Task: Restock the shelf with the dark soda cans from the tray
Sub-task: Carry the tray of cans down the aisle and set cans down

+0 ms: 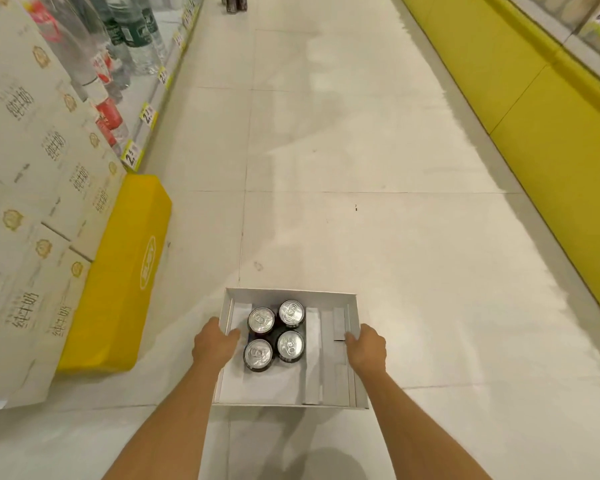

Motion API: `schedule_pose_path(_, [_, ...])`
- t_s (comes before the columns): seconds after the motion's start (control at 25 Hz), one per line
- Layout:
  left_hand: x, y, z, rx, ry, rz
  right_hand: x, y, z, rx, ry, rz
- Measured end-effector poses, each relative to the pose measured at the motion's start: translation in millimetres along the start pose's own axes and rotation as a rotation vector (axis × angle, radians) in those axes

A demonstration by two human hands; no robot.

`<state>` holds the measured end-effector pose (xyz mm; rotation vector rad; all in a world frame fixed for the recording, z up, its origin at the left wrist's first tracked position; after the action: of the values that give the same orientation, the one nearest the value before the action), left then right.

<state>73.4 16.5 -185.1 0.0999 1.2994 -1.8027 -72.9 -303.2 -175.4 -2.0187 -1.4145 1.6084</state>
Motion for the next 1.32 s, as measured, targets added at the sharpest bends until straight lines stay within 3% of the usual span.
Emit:
schedule_pose_path(0.36, [-3.8, 0.7, -11.0, -0.037, 0.021, 0.104, -8.2, -12.5, -6.0, 0.009, -0.025, 0.047])
schedule_pose_path(0.6, [-52.8, -49.2, 47.9, 0.041, 0.046, 0.163, -80.7, -50.1, -45.8, -0.031, 0.009, 0.118])
schedule_pose_path(0.76, [-113.1, -124.4, 126.1, 0.092, 0.093, 0.21, -164.6, -113.9, -82.8, -0.032, 0.077, 0.135])
schedule_pose_path(1.32, [-349.2, -481.9, 448.8, 0.19, 0.082, 0.278, -599.6, -394.3, -285.4, -0.153, -0.033, 0.21])
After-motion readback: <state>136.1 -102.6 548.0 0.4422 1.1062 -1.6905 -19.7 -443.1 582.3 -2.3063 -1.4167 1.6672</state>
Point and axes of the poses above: each hand's wrist, its own y-axis towards the middle knuckle, its own x-axis out of the palm, z = x × y, the point moved 9 cm from there along y, towards the middle knuckle, and after that the axes turned 12 degrees about -z, right-handed, at the moved point
